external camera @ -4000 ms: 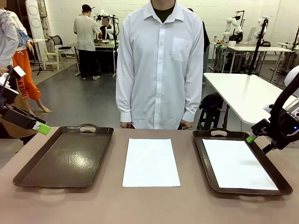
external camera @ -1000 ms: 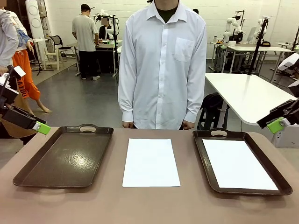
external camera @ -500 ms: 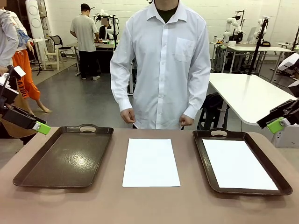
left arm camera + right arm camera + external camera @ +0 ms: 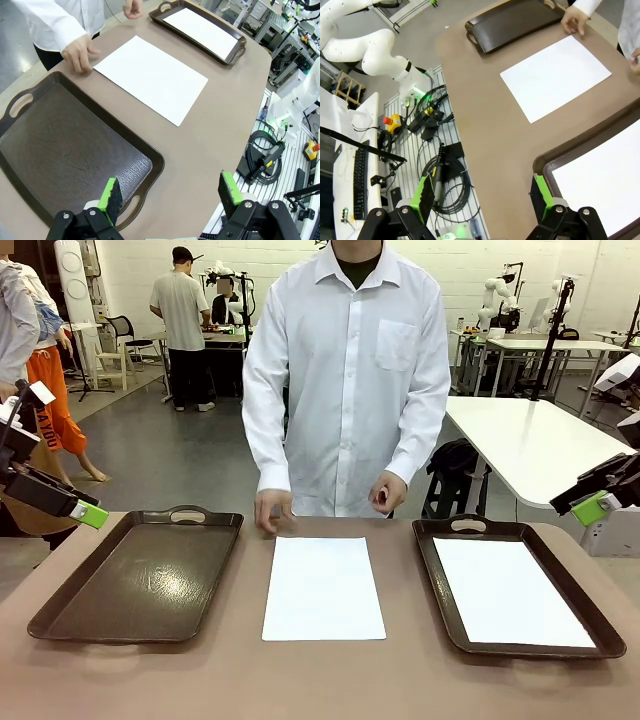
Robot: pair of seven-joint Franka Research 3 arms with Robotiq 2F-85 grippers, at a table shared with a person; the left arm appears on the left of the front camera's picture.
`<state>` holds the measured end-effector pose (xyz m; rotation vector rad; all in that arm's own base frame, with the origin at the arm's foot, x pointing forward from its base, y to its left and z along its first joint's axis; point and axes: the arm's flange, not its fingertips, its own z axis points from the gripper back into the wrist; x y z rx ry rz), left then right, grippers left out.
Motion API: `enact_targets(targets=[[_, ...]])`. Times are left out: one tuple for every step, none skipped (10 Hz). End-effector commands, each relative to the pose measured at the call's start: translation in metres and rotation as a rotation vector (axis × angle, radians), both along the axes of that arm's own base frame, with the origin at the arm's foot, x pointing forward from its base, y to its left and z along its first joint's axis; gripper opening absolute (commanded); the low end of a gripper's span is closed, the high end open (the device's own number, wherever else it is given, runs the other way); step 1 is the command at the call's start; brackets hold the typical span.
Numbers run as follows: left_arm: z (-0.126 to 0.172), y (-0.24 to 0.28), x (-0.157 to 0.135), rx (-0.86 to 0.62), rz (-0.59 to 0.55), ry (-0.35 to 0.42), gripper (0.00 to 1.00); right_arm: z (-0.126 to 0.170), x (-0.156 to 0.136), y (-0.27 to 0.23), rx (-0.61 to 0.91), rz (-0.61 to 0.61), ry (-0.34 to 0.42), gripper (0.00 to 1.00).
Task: Sort the A4 documents.
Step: Receive the A4 Paper.
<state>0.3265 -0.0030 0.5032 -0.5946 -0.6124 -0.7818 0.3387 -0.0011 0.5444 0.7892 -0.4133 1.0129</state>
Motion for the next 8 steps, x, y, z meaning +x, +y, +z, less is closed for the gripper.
enact_targets(targets=[[-0.0004, 0.0019, 0.0015, -0.017, -0.018, -0.014, 1.00, 0.0006, -0.0001, 0.0008, 0.001, 0.002, -0.004, 1.00], [-0.0004, 0.0019, 0.0015, -0.017, -0.018, -0.014, 1.00, 0.0006, -0.0001, 0.0008, 0.001, 0.002, -0.004, 1.00], [-0.0004, 0.0019, 0.0015, -0.017, -0.018, -0.014, 1.00, 0.0006, -0.0001, 0.0008, 0.001, 0.002, -0.004, 1.00], [-0.0004, 0.0019, 0.0015, -0.017, -0.018, -0.014, 1.00, 0.0006, -0.0001, 0.0008, 0.001, 0.002, -0.004, 1.00], [-0.0004, 0.0019, 0.0015, -0.017, -0.018, -0.014, 1.00, 0.0006, -0.0001, 0.0008, 0.001, 0.002, -0.004, 1.00], [-0.0004, 0.0019, 0.0015, -0.017, -0.018, -0.014, 1.00, 0.0006, -0.0001, 0.0008, 0.001, 0.002, -0.004, 1.00], [-0.0004, 0.0019, 0.0015, -0.017, -0.018, -0.014, 1.00, 0.0006, -0.0001, 0.0008, 0.001, 0.002, -0.004, 1.00], [-0.0004, 0.0019, 0.0015, -0.017, -0.018, -0.014, 1.00, 0.0006, -0.0001, 0.0008, 0.001, 0.002, -0.004, 1.00]])
